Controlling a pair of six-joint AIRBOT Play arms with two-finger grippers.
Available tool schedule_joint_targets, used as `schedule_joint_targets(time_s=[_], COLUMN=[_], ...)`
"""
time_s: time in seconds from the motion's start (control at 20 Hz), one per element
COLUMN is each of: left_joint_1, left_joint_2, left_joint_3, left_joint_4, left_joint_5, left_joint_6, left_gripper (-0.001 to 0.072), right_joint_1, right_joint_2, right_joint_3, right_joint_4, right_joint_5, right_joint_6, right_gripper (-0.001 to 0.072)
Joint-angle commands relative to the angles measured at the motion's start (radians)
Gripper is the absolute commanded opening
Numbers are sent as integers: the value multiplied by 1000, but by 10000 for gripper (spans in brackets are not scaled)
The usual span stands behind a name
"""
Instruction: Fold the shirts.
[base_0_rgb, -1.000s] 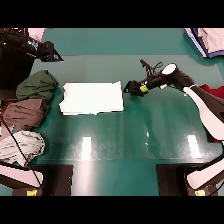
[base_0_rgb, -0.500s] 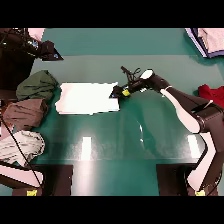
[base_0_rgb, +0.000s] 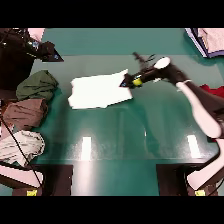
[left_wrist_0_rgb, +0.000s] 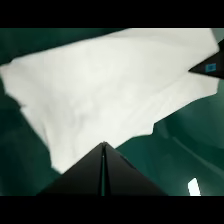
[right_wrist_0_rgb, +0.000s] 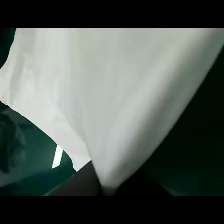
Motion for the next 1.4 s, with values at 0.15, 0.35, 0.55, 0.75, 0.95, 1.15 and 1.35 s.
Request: schedule_joint_targets(time_s=[0.15, 0.35, 0.55, 0.75, 0.95, 1.15, 1.35], left_joint_1=[-104, -192, -236, -241, -241, -241, -241], left_joint_2=[1, 0, 0, 0, 0, 0, 0], left_joint_3=[0, 0, 0, 0, 0, 0, 0], left_joint_4=[3, 3, 3, 4, 4, 4, 5], left_joint_5=[37, 84, 101, 104, 108, 105, 100], left_joint_6=[1, 0, 0, -3, -3, -2, 1], left_gripper=[24, 25, 25, 25, 25, 25, 25], right_joint_1=[-449, -746, -928, -993, -999, -999, -999], right_joint_2=[333, 444, 457, 457, 457, 458, 459], right_joint_3=[-249, -330, -285, -175, -46, 44, 87], right_joint_4=[-193, -192, -192, -193, -193, -195, -196], right_joint_5=[-14, -110, -106, -102, -69, -2, 92], right_joint_6=[57, 48, 33, 32, 30, 30, 29], right_gripper=[14, 14, 14, 14, 14, 14, 14])
